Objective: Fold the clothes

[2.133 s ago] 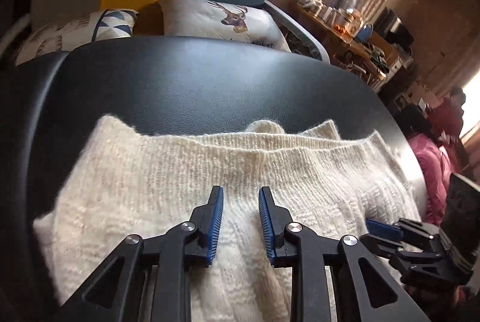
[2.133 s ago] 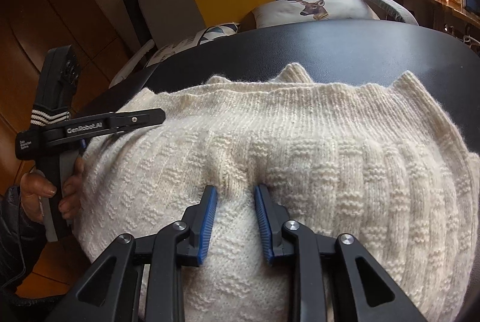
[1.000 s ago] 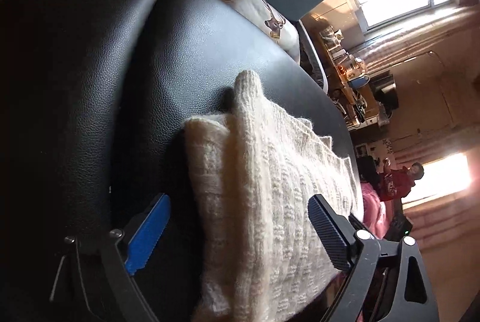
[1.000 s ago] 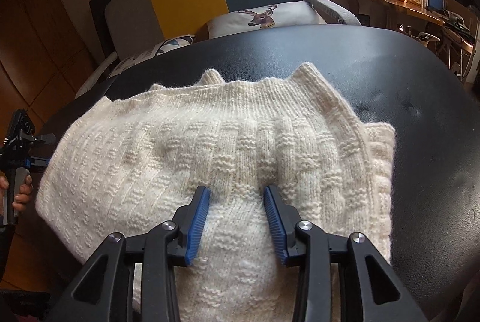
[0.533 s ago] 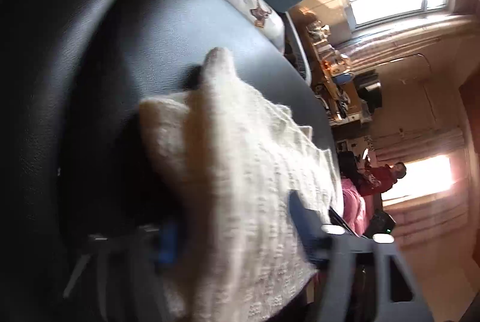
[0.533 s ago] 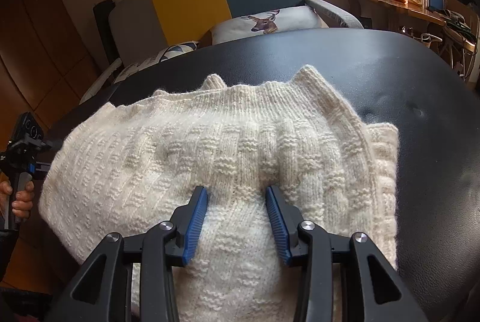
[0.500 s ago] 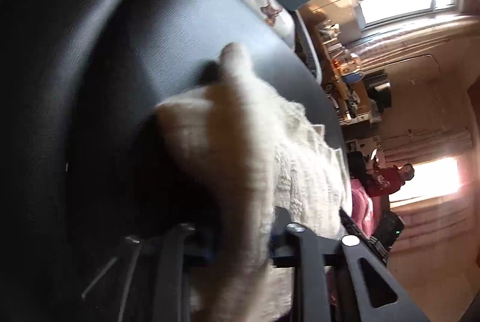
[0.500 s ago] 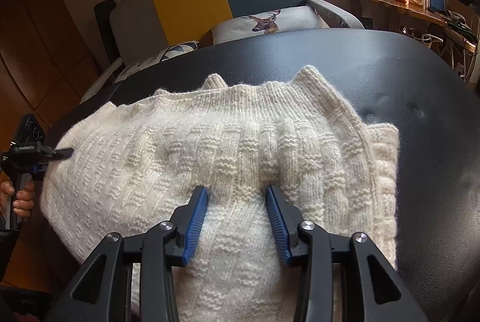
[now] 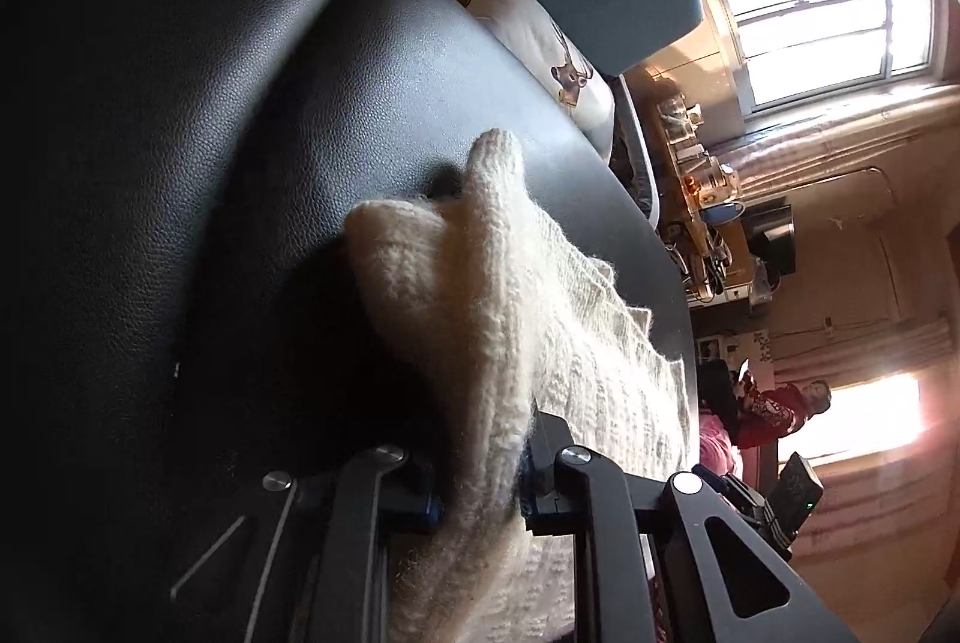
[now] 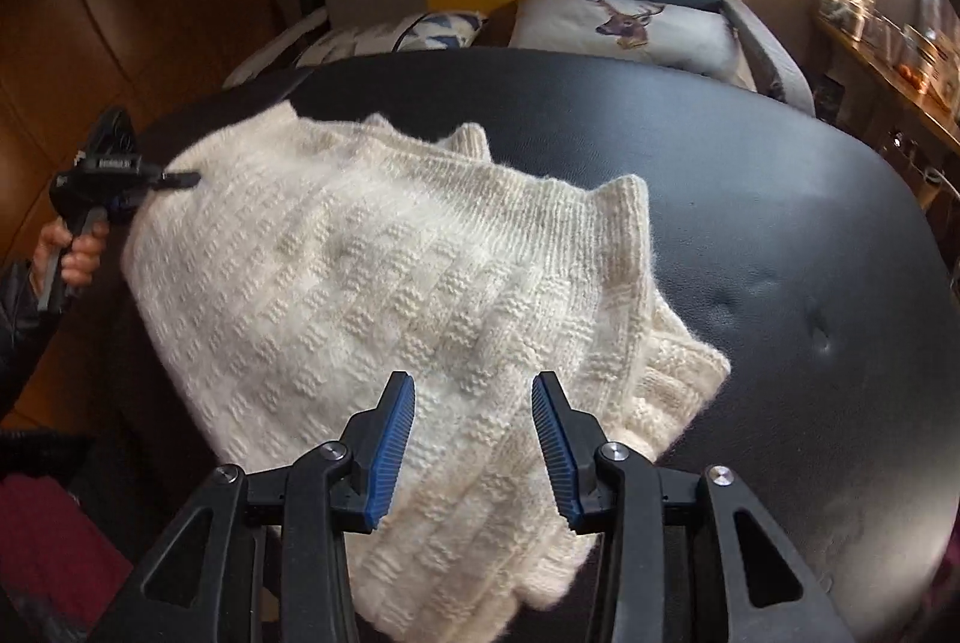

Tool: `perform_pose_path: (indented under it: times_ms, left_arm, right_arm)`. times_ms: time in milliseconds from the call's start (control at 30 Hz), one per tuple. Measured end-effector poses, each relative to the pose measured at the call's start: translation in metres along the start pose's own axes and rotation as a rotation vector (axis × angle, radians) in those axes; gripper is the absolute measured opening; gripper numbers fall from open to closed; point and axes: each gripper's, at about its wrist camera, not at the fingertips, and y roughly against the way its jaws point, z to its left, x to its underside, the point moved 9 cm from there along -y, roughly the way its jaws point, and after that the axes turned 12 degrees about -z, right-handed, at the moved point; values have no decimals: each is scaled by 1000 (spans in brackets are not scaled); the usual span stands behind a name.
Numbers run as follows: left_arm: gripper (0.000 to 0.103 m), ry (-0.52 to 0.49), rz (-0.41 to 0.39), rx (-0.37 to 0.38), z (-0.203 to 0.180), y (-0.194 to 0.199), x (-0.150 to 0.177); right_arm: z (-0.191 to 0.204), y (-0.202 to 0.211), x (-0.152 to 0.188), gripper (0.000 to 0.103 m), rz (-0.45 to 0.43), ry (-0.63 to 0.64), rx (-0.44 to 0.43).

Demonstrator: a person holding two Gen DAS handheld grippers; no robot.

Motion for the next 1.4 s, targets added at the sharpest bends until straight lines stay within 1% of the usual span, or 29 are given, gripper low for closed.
perform_pose_path:
  times_ms: [133, 200, 233, 267, 367, 467, 633, 767, 867, 1000, 1100, 1200, 1300, 1400]
  left_arm:
    - [18, -21, 4, -28, 0, 2, -8]
    - [18, -27, 6, -39, 0, 4, -11]
    - [18, -22, 5, -38, 0, 4, -12]
    - [18, -13, 6, -35, 0, 5, -12]
    - [18, -8, -15, -3, -11, 10, -15]
    - [18, 31, -28, 67, -27, 18, -17]
    - [18, 84, -50, 150, -62, 31, -23]
    - [18, 90, -75, 191, -100, 39, -29]
    - [18, 58, -96, 210, -132, 44, -30]
    - [18, 32, -96, 216, -168, 43, -25]
    - [18, 8, -91, 200, -193, 33, -19]
    - [18, -25, -71, 194, -218, 18, -4]
    - [18, -62, -25, 187, -237, 1, 19]
    - [18, -111, 46, 173, -252, -25, 52]
  right_arm:
    - [1, -16, 3, 41, 66, 72, -26]
    - [-3, -25, 9, 41, 128, 100, -23]
    - [-5, -30, 14, 41, 156, 102, -24]
    - [-6, -34, 17, 41, 164, 82, -36]
    - [-9, -35, 20, 41, 152, 49, -50]
    - [-12, -33, 25, 42, 128, -1, -48]
    - [-11, -30, 29, 43, 111, -58, -28]
    - [-4, -30, 29, 43, 109, -84, -21]
    - [4, -31, 28, 43, 99, -88, -17]
    - [11, -30, 28, 43, 69, -116, -33]
    - [14, -27, 30, 44, 42, -146, -58]
    - [14, -22, 33, 44, 12, -173, -83]
    - [10, -17, 37, 44, -16, -201, -108]
    - [7, -11, 41, 44, -40, -224, -131]
